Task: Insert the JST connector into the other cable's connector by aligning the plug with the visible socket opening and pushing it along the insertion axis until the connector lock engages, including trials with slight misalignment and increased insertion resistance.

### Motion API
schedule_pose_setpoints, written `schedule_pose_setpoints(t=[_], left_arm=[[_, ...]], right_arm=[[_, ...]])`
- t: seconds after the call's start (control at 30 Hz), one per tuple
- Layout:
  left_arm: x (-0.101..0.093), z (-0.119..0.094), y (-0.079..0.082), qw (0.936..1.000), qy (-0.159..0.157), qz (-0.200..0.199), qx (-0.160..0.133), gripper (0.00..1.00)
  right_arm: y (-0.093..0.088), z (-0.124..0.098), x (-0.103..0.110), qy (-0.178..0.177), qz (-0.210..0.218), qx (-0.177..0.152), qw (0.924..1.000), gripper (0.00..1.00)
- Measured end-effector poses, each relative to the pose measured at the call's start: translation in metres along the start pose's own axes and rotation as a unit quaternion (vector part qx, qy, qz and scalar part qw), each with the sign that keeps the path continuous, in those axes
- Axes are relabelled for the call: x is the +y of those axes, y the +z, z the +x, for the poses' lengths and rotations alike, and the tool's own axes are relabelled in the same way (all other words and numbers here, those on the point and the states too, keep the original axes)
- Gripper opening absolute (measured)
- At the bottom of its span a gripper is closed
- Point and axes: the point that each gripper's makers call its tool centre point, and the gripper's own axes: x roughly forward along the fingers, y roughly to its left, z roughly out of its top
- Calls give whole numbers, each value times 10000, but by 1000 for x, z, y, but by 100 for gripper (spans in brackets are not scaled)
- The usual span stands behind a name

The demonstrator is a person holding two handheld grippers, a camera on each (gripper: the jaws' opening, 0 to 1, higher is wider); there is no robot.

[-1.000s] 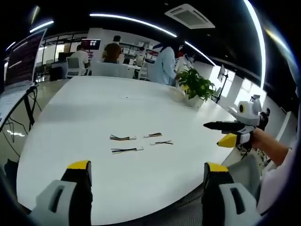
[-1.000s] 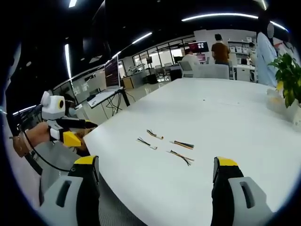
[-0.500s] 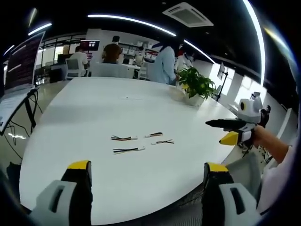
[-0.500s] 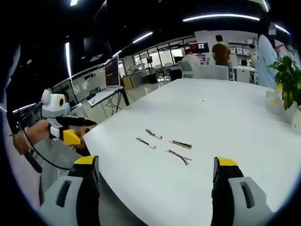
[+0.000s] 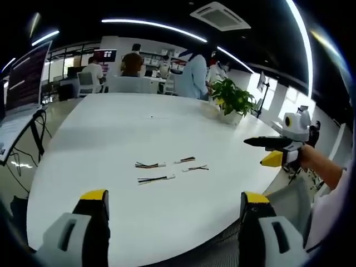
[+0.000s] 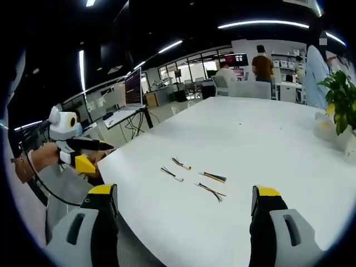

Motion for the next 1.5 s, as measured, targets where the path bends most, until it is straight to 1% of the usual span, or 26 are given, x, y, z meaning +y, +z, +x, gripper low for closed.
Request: schedule_pose_setpoints(t=[0.1, 0.23, 0.33, 0.53, 0.83, 1.0, 1.1, 1.33, 1.5], left_arm=[[3, 3, 2, 9999, -57, -147, -65, 95], [6, 5, 4, 10000, -5, 26, -29, 95], [7, 7, 6, 9999, -6, 116, 3, 95], [5, 10, 14, 9998, -118, 43, -124, 95], [6, 14, 19, 9995, -100, 288, -73, 95], [5, 17, 22, 9994, -148, 298, -108, 94], [5, 20, 24, 9992, -184, 343, -107, 94], [0, 29, 30, 9987, -327, 357, -132, 94], [-2, 36, 33, 9981, -362, 487, -95, 94]], right_arm=[[3, 1, -2, -11, 21, -41, 10000, 98], [5, 2, -4, -47, -3, -51, 10000, 98], [2, 3, -5, -52, 26, -18, 10000, 97], [-1, 4, -6, -64, 41, 39, 10000, 96], [6, 10, -6, -8, 0, -21, 10000, 96], [10, 13, -4, 35, -87, -46, 9999, 92], [11, 16, -3, 63, -64, -67, 9999, 92], [9, 23, -2, 130, -53, 2, 9999, 91], [7, 27, -2, 180, 37, -7, 9998, 90]])
